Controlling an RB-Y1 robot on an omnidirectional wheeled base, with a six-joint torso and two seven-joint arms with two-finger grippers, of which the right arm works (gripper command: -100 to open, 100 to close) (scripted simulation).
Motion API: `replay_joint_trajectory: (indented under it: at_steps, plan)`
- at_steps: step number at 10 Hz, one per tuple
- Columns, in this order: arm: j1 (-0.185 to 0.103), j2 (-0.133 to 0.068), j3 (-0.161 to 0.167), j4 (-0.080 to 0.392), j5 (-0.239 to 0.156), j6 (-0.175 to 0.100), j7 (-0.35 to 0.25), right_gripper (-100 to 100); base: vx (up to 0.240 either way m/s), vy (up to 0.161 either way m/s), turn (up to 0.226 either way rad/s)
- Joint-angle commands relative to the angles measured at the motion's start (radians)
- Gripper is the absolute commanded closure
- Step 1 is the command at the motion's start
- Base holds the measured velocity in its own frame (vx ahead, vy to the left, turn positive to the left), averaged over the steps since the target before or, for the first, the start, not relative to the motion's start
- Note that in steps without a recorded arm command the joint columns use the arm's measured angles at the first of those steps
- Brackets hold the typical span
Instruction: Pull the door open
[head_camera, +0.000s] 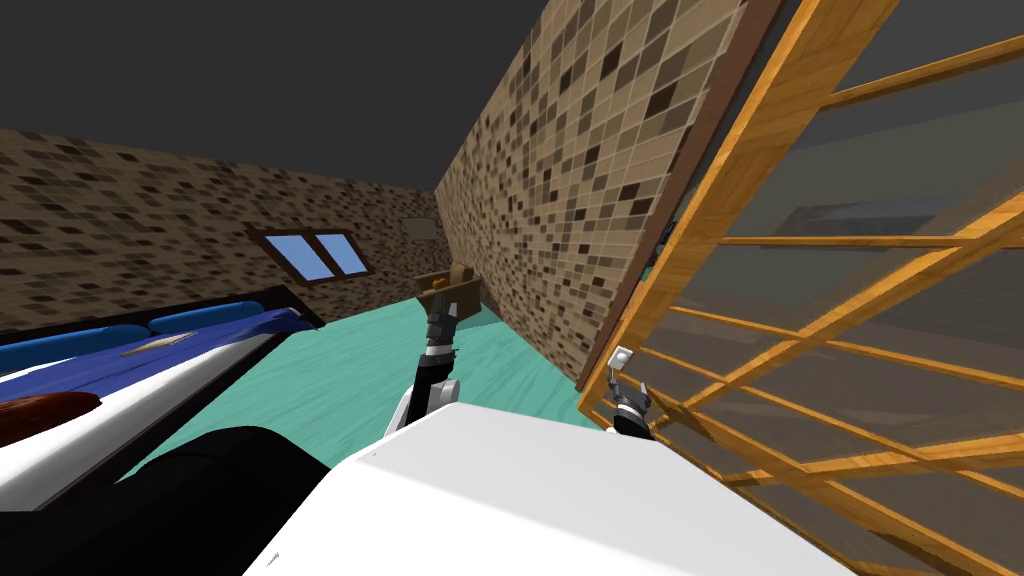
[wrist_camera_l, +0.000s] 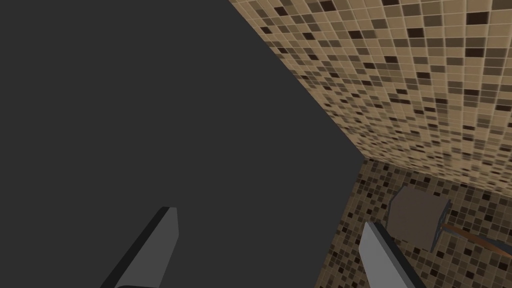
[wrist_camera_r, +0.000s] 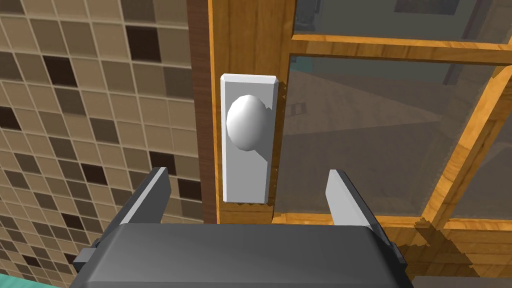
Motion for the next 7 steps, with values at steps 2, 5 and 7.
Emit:
replay_joint_trajectory:
  at_steps: [2, 5, 7]
  plan:
    - [0.020, -0.033, 0.001, -0.002, -0.004, 0.000, -0.038, -100, 0.175, 0.003, 0.033]
    - [0.036, -0.069, 0.004, 0.009, -0.007, -0.007, -0.081, -100, 0.071, 0.007, 0.019]
    - [0.051, -0.102, 0.006, 0.019, -0.009, -0.013, -0.121, -100, 0.117, -0.003, 0.039]
